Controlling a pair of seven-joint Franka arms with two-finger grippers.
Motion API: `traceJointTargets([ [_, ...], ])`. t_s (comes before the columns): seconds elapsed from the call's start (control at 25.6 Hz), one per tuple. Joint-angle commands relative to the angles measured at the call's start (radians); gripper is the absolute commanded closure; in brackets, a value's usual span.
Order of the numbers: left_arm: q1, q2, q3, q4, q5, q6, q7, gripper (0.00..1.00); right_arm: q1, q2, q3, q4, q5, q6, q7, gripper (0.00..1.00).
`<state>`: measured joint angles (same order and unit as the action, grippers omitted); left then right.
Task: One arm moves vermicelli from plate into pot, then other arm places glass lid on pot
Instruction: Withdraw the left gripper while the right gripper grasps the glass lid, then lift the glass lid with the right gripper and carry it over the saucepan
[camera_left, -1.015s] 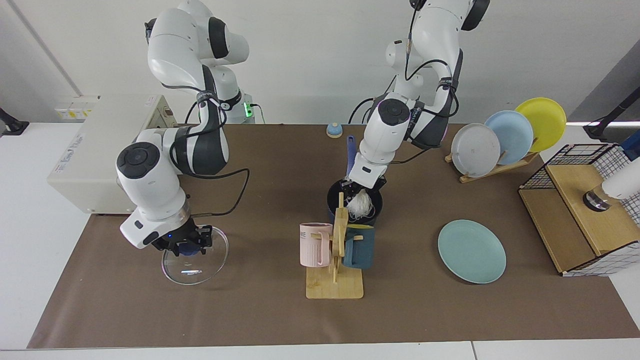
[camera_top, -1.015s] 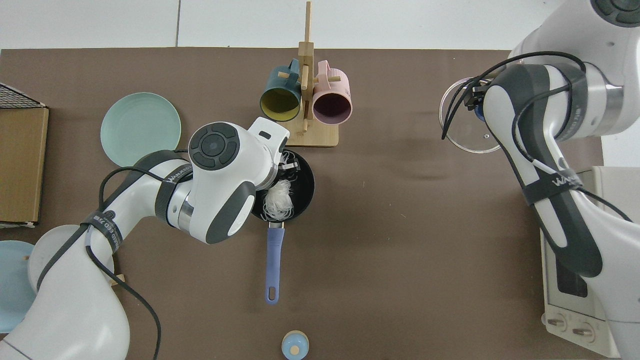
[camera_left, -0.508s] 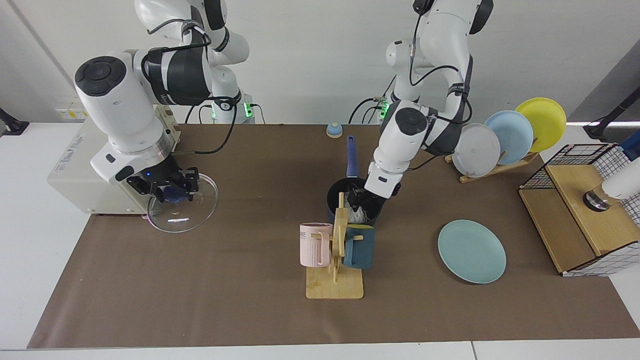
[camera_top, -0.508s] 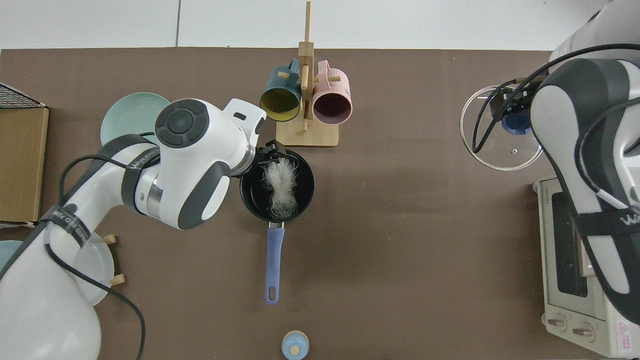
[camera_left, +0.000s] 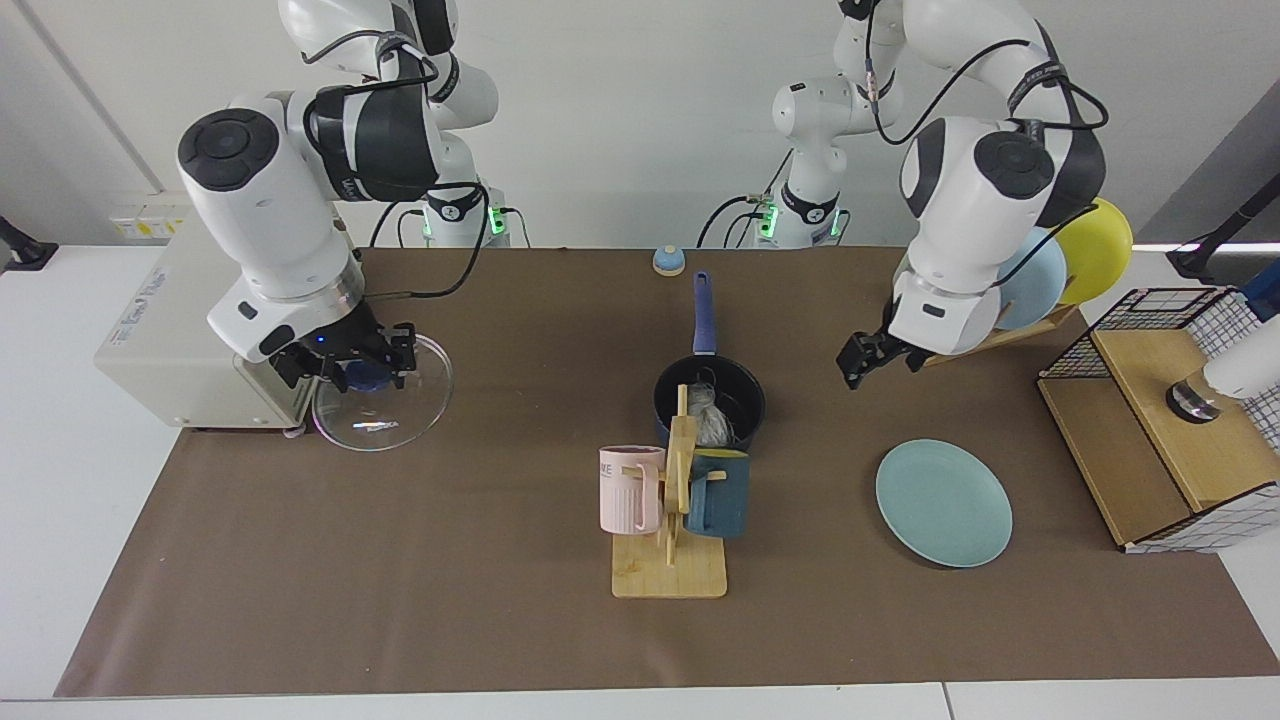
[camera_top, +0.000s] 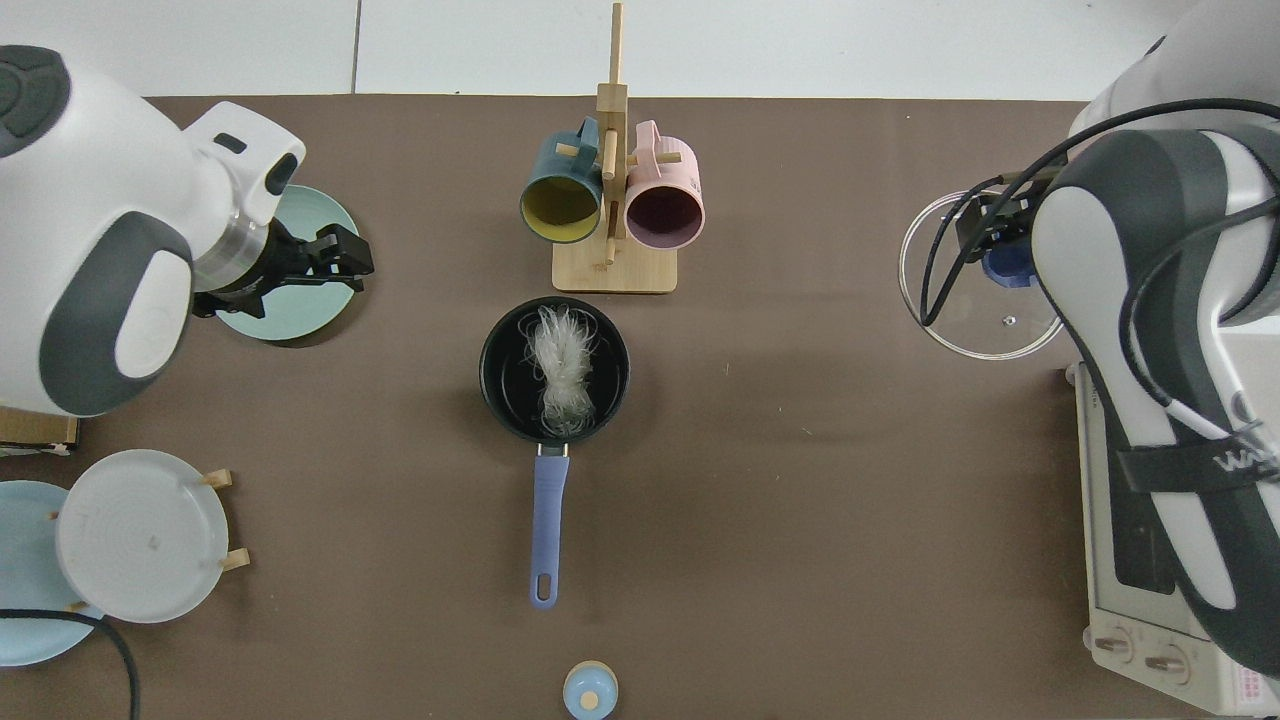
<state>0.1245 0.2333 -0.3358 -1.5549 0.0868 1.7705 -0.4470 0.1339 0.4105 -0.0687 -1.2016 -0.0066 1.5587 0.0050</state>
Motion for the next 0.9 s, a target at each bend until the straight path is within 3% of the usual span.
traceJointTargets([
  [0.0,-0.008,-0.094,0.092,-0.017,-0.016,-0.085,0.151,0.00,0.082,-0.044,0.006,-0.030,-0.009,-0.017,0.142,1.00],
  [0.31,-0.008,-0.144,0.208,-0.037,-0.090,-0.126,0.335,0.00,0.286,-0.001,0.004,0.014,-0.010,-0.011,0.419,1.00],
  [0.51,-0.003,-0.155,0.238,-0.050,-0.139,-0.111,0.373,0.00,0.429,0.155,-0.006,0.153,-0.010,-0.019,0.625,1.00],
  [0.66,-0.005,-0.157,0.235,-0.048,-0.139,-0.109,0.370,0.00,0.501,0.280,-0.005,0.273,-0.007,-0.003,0.736,1.00],
  [0.86,-0.006,-0.161,0.235,-0.048,-0.136,-0.114,0.372,0.00,0.518,0.314,0.001,0.284,-0.003,0.063,0.756,1.00],
])
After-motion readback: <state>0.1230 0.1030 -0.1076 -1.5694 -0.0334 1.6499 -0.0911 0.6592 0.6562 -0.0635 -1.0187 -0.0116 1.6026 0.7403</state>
